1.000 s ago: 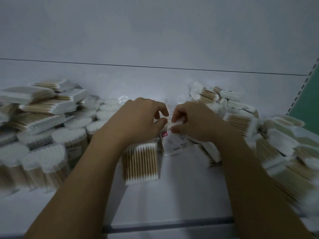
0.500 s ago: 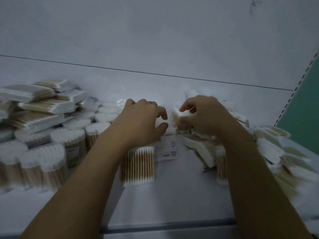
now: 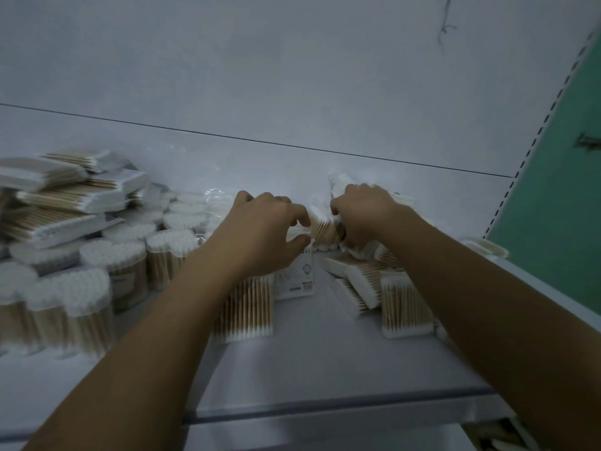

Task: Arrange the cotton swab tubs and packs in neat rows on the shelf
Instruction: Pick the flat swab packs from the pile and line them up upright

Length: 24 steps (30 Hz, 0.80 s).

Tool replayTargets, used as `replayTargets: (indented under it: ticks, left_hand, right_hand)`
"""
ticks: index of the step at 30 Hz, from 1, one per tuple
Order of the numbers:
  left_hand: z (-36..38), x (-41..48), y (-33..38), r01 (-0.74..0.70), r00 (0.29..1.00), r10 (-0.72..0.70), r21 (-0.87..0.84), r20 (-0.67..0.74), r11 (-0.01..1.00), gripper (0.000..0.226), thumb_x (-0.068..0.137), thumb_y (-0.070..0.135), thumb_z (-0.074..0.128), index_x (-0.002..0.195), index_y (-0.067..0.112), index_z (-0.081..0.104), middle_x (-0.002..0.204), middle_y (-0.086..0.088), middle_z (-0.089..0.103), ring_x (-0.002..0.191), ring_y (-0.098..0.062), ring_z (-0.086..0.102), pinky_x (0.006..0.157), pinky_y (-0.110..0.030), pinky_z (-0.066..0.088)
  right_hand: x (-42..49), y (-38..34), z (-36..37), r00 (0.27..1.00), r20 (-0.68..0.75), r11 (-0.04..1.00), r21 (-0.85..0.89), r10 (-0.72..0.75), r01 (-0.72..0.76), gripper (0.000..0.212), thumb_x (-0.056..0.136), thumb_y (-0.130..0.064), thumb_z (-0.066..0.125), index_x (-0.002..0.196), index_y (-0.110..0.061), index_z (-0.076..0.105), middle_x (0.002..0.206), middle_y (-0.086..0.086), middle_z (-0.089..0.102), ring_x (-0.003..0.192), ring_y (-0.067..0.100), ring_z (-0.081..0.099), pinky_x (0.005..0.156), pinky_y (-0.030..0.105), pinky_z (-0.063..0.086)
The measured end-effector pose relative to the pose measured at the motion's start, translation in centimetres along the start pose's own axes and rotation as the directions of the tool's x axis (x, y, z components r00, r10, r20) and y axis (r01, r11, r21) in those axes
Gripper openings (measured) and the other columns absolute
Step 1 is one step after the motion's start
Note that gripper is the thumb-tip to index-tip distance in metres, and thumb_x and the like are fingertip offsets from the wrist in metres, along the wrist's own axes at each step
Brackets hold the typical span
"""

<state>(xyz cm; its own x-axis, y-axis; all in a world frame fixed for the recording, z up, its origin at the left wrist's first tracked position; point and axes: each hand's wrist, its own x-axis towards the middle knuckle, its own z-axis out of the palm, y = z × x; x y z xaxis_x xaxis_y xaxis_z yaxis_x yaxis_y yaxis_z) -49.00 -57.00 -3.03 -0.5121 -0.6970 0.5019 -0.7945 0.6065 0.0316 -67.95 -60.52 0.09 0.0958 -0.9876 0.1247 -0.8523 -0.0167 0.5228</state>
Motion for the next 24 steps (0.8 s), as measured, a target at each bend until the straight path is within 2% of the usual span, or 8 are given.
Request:
replayTargets:
  ticks: [5,8,11,14,17,19,21,24]
  left_hand:
    - [0.1,0.1,0.0,-0.002,1.0,0.002,-0.012,0.01,1.0,0.035,0.095,0.048,0.048,0.126,0.034,0.056,0.125,0.01,0.06,0.116,-0.015,0.051,0.1,-0.039,0.028]
    - [0.1,0.1,0.0,-0.017,1.0,0.017,-0.018,-0.007,1.0,0.035,0.095,0.048,0.048,0.126,0.034,0.056,0.124,0.01,0.06,0.115,-0.015,0.051,0.098,-0.039,0.028]
    - [0.2,0.1,0.1,-0.031,0.999,0.03,-0.034,-0.025,0.999,0.034,0.095,0.047,0.048,0.125,0.033,0.057,0.123,0.011,0.06,0.114,-0.014,0.052,0.098,-0.038,0.027]
    - [0.2,0.1,0.2,-0.035,0.999,0.034,-0.044,-0.034,0.998,0.034,0.095,0.047,0.048,0.124,0.033,0.057,0.123,0.011,0.06,0.113,-0.014,0.051,0.097,-0.038,0.027]
    - [0.3,0.1,0.3,-0.038,0.999,0.036,-0.044,-0.034,0.998,0.034,0.095,0.048,0.048,0.125,0.033,0.057,0.122,0.011,0.06,0.113,-0.014,0.052,0.097,-0.038,0.027]
    - [0.4,0.0,0.4,-0.033,0.999,0.031,-0.044,-0.036,0.999,0.036,0.095,0.047,0.048,0.128,0.033,0.054,0.122,0.011,0.06,0.114,-0.014,0.052,0.098,-0.039,0.027]
    - [0.7,-0.1,0.3,-0.018,0.999,0.015,-0.054,-0.051,0.998,0.042,0.095,0.048,0.049,0.134,0.032,0.047,0.126,0.01,0.058,0.117,-0.015,0.051,0.1,-0.039,0.029]
    - [0.6,0.0,0.4,0.006,0.993,-0.018,-0.098,-0.115,0.995,0.062,0.092,0.056,0.049,0.145,0.03,0.032,0.136,0.005,0.052,0.123,-0.018,0.049,0.103,-0.042,0.033]
  right_hand:
    - [-0.7,0.9,0.9,0.982,-0.032,0.958,0.228,0.184,-0.172,0.062,0.086,-0.045,0.066,0.135,-0.016,0.042,0.131,0.013,0.046,0.121,0.031,0.049,0.095,0.04,0.041]
    - [-0.8,0.9,1.3,0.973,0.007,0.929,0.295,0.232,-0.223,0.068,0.084,-0.041,0.07,0.137,-0.013,0.039,0.133,0.014,0.046,0.124,0.032,0.049,0.097,0.041,0.043]
    - [-0.8,1.5,0.8,0.978,0.013,0.908,0.369,0.207,-0.197,0.065,0.077,-0.044,0.075,0.127,-0.013,0.047,0.122,0.012,0.055,0.111,0.029,0.054,0.088,0.037,0.046]
    - [-1.0,2.1,-0.2,0.992,0.068,0.893,0.434,0.102,-0.122,0.064,0.075,-0.05,0.077,0.122,-0.012,0.057,0.11,0.004,0.06,0.098,0.023,0.054,0.081,0.031,0.043]
    - [-1.2,2.1,-0.4,0.994,0.1,0.915,0.397,0.033,-0.07,0.072,0.072,-0.05,0.079,0.13,-0.017,0.052,0.122,0.004,0.057,0.103,0.022,0.05,0.083,0.029,0.039]
    - [-1.4,2.3,-0.6,0.996,0.081,0.905,0.421,0.037,-0.068,0.072,0.07,-0.049,0.081,0.13,-0.02,0.052,0.123,0.003,0.056,0.099,0.019,0.048,0.082,0.03,0.04]
    - [-2.1,3.0,-1.4,0.997,0.013,0.851,0.52,0.081,-0.076,0.069,0.068,-0.049,0.082,0.125,-0.022,0.055,0.117,0.0,0.057,0.096,0.017,0.051,0.077,0.03,0.042]
    - [-3.7,4.4,-3.6,0.977,-0.134,0.641,0.768,0.169,-0.006,0.066,0.067,-0.048,0.083,0.124,-0.026,0.059,0.111,-0.003,0.06,0.095,0.015,0.059,0.078,0.029,0.048]
